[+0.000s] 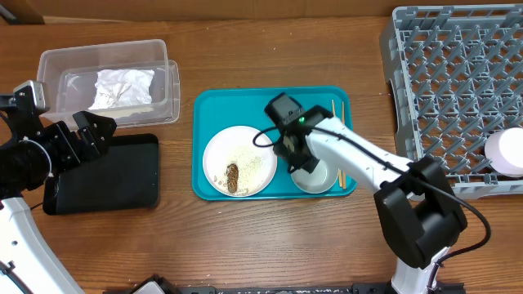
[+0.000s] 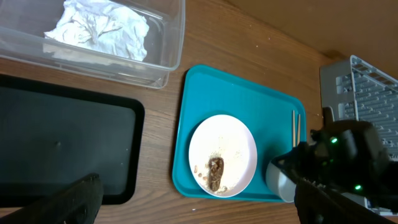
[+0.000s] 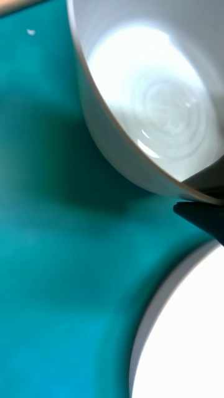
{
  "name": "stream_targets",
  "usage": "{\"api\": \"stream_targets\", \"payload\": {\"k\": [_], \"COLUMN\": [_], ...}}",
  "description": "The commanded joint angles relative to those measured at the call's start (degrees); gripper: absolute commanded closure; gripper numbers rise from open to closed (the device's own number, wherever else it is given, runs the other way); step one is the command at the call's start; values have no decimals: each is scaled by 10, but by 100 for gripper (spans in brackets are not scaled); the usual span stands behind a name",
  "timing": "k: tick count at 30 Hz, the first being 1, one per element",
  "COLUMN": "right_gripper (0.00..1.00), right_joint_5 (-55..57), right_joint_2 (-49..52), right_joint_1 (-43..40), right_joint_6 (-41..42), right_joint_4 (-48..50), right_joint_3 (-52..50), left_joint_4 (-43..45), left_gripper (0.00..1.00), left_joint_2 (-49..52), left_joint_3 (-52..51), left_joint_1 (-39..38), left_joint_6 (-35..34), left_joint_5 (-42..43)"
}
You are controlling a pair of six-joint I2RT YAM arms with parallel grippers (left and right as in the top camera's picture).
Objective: Sort waste into correct bins and load items into the dishwasher
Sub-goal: 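Carry the white bowl right and place it in the dish rack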
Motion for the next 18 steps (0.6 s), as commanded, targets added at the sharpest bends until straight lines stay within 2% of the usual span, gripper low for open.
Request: {"api": "stream_targets", "payload": {"k": [1,7,11,14,18], "right_gripper": [96,96,96,96,96], "right_joint_5": [-39,-179,-215,-214,-214], "right_joint_2": [0,0,0,0,0], "right_joint_1": [-23,-94,-194,-280,-401], "right_joint_6": [-72,-287,-398,-468,-507], "right_joint_4": [-22,-68,-114,-123,-108], "right_joint_3": [74,240,370,440,479], "left_joint_4": [0,1,0,0,0], "left_gripper": [0,0,0,0,0], "left_joint_2": [0,0,0,0,0], "left_joint_3": [4,4,4,4,4], "left_joint_1": [2,2,2,2,2], "left_joint_6": [9,9,9,9,9], "left_joint_5": [0,0,0,0,0]}}
